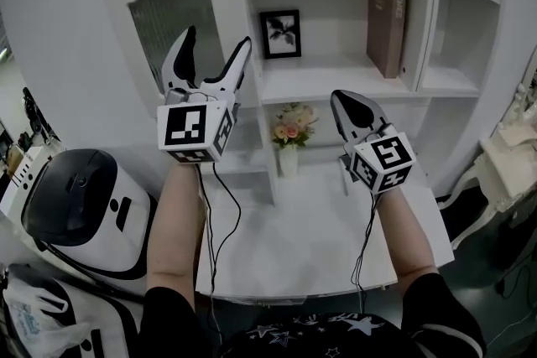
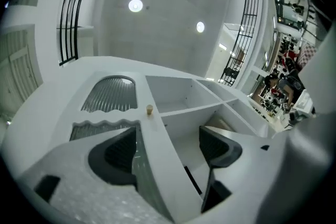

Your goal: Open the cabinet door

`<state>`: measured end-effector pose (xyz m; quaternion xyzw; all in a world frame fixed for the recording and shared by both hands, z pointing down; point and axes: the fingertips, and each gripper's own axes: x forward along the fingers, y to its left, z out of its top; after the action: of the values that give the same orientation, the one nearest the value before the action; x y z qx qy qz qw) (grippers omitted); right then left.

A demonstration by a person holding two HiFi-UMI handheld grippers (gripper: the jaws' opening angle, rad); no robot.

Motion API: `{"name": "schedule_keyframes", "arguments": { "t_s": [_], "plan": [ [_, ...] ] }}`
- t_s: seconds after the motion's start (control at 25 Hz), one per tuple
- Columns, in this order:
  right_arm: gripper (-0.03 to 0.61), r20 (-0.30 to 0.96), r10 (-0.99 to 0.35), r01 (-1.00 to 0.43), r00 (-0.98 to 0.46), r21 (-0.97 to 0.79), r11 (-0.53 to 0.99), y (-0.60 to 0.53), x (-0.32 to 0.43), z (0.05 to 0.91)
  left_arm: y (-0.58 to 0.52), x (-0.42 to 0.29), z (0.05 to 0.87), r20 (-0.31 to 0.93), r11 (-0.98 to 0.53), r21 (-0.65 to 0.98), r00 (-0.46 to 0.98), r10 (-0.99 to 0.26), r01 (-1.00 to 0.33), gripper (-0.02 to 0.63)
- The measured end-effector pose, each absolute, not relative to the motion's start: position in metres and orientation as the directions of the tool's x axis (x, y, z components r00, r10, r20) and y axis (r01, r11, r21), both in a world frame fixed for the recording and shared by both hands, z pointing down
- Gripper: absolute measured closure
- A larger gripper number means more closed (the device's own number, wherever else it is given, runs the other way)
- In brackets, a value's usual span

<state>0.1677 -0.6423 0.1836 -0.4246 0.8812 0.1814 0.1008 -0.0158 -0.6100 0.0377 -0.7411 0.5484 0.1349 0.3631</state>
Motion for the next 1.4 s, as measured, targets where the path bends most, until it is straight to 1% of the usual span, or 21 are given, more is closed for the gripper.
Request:
{"name": "schedule_keyframes", "arguments": {
  "t_s": [0.16, 0.28, 0.4, 0.48, 0.52, 0.64, 0.76, 0.84, 0.92, 0.96, 1.08, 1.12, 1.24, 1.4],
  "plan": [
    [0.572, -0.341, -0.704, -0.782, -0.622, 0.235, 0.577, -0.653, 0.164, 0.177, -0.63, -0.011, 0.003, -0.608, -0.116, -0.412, 0.368, -0.704, -0.904, 0.23],
    [0.572, -0.351, -0.701, -0.783, -0.621, 0.24, 0.574, -0.655, 0.163, 0.172, -0.64, -0.01, -0.027, -0.637, -0.084, -0.408, 0.349, -0.687, -0.909, 0.275],
    [0.572, -0.352, -0.701, -0.784, -0.62, 0.246, 0.57, -0.657, 0.162, 0.169, -0.649, -0.008, -0.049, -0.654, -0.055, -0.409, 0.335, -0.678, -0.911, 0.284],
    [0.572, -0.354, -0.701, -0.785, -0.619, 0.252, 0.566, -0.658, 0.162, 0.168, -0.655, -0.01, -0.057, -0.661, -0.025, -0.407, 0.313, -0.682, -0.913, 0.321],
    [0.572, -0.355, -0.702, -0.786, -0.618, 0.254, 0.564, -0.659, 0.163, 0.168, -0.658, -0.011, -0.06, -0.664, -0.012, -0.402, 0.3, -0.685, -0.916, 0.333],
    [0.572, -0.358, -0.704, -0.789, -0.614, 0.253, 0.56, -0.659, 0.165, 0.167, -0.666, -0.017, -0.067, -0.673, 0.012, -0.379, 0.267, -0.69, -0.925, 0.339],
    [0.572, -0.362, -0.704, -0.791, -0.611, 0.259, 0.554, -0.658, 0.167, 0.167, -0.666, -0.019, -0.073, -0.69, 0.012, -0.36, 0.257, -0.676, -0.933, 0.366],
    [0.572, -0.368, -0.706, -0.796, -0.605, 0.256, 0.549, -0.658, 0.17, 0.167, -0.666, -0.021, -0.076, -0.697, 0.03, -0.355, 0.244, -0.674, -0.934, 0.401],
    [0.572, -0.372, -0.71, -0.801, -0.598, 0.247, 0.545, -0.659, 0.172, 0.166, -0.669, -0.023, -0.079, -0.696, 0.059, -0.354, 0.221, -0.683, -0.933, 0.453],
    [0.572, -0.374, -0.711, -0.803, -0.596, 0.244, 0.544, -0.66, 0.173, 0.166, -0.671, -0.023, -0.079, -0.693, 0.072, -0.358, 0.213, -0.689, -0.931, 0.465],
    [0.572, -0.376, -0.709, -0.801, -0.597, 0.241, 0.548, -0.662, 0.175, 0.168, -0.674, -0.018, -0.08, -0.68, 0.09, -0.375, 0.208, -0.703, -0.923, 0.483],
    [0.572, -0.375, -0.709, -0.801, -0.598, 0.238, 0.549, -0.662, 0.176, 0.168, -0.674, -0.018, -0.08, -0.681, 0.09, -0.371, 0.204, -0.704, -0.924, 0.499],
    [0.572, -0.372, -0.712, -0.803, -0.595, 0.228, 0.551, -0.662, 0.178, 0.171, -0.674, -0.019, -0.081, -0.683, 0.085, -0.341, 0.184, -0.706, -0.936, 0.52],
    [0.572, -0.377, -0.708, -0.8, -0.597, 0.223, 0.557, -0.659, 0.179, 0.172, -0.674, -0.02, -0.079, -0.646, 0.05, -0.359, 0.209, -0.735, -0.932, 0.528]
  ]
}}
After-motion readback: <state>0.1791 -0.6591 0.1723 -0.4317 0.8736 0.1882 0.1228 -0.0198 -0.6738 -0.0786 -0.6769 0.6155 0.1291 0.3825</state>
